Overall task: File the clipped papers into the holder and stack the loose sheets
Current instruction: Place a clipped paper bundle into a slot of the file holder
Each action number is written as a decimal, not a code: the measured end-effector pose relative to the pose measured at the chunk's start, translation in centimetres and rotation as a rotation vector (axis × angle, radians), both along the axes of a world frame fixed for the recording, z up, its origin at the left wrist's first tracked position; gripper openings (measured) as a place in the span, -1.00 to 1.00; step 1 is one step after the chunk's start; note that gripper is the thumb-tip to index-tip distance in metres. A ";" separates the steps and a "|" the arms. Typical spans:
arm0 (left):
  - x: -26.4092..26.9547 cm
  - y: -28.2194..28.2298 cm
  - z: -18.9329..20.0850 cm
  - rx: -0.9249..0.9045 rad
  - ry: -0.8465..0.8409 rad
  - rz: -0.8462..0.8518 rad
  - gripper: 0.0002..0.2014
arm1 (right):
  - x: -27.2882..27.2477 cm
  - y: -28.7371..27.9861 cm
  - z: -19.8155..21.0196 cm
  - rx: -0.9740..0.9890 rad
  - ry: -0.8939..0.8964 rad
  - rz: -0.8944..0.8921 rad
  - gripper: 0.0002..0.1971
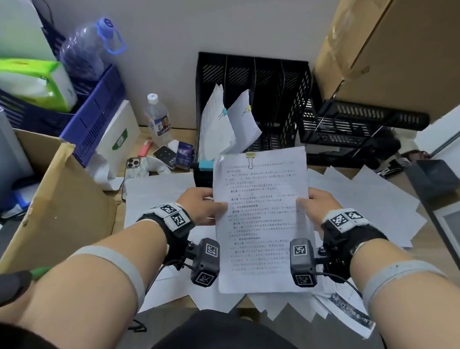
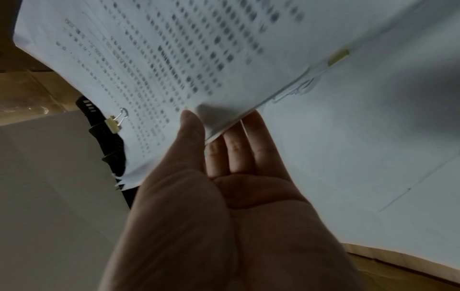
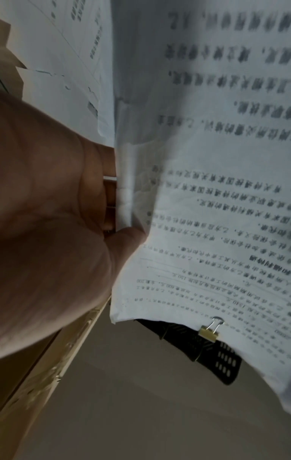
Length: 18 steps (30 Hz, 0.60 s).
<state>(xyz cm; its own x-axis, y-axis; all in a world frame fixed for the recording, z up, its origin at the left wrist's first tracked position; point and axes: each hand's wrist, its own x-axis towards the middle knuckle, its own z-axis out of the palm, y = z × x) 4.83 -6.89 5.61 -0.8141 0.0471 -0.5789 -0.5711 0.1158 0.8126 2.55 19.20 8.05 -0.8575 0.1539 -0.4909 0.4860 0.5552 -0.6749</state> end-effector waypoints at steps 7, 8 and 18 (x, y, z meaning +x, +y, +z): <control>-0.7 -0.3 1.3 -0.157 0.164 -0.140 -0.78 | -2.4 -1.7 1.6 -0.023 0.206 -0.128 -0.79; -1.0 -0.2 1.7 -0.200 0.213 -0.120 -0.80 | -2.7 -2.2 1.9 0.053 0.218 -0.149 -0.68; -4.6 3.4 4.4 -0.362 0.587 -0.204 -0.63 | -3.3 -9.3 6.5 -0.457 -0.052 0.063 -0.08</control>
<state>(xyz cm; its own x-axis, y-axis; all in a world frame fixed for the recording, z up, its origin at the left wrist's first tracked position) 0.26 -3.53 10.03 -0.9913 0.1194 -0.0563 0.0101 0.4943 0.8692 -0.71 9.94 14.56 -0.8309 -0.1399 -0.5386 0.5002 0.2362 -0.8331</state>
